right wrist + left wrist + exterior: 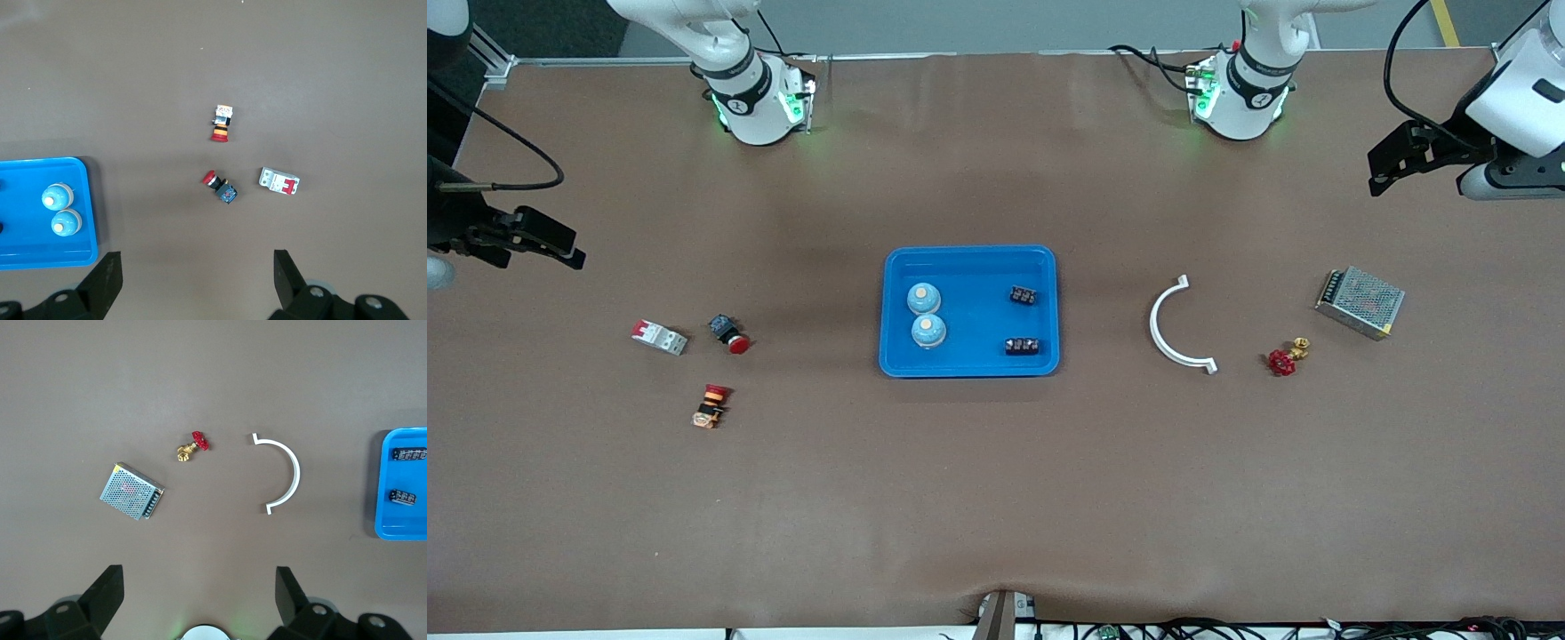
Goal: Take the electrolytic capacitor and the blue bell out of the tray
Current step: 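Move both grippers off the rest pose toward the blue tray, then lower the right gripper to a blue bell while the left gripper reaches a capacitor, then grasp the bell with the right gripper while the left gripper grasps the capacitor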
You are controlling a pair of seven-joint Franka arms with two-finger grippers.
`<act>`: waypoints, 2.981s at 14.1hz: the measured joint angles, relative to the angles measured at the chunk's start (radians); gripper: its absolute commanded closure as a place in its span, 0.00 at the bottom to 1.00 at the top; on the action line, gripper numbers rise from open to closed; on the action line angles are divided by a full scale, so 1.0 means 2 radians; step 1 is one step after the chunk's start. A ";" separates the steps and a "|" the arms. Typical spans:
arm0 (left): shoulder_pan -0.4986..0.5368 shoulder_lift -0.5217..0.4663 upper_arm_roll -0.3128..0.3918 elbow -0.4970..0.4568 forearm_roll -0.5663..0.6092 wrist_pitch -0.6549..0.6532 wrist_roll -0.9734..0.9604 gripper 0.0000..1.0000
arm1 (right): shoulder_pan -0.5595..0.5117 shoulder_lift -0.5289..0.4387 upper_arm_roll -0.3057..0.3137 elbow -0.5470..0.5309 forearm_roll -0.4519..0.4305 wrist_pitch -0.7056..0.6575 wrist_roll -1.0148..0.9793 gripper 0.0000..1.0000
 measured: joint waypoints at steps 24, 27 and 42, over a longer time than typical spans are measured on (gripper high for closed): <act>-0.083 0.169 -0.168 -0.168 -0.008 0.314 -0.628 0.12 | 0.258 0.005 0.009 -0.355 0.004 0.367 0.531 0.00; -0.115 0.216 -0.169 -0.168 0.037 0.361 -0.759 0.14 | 0.286 0.062 0.009 -0.355 0.004 0.429 0.567 0.00; -0.190 0.368 -0.169 -0.113 0.171 0.442 -1.108 0.28 | 0.335 0.198 0.009 -0.273 0.004 0.472 0.628 0.00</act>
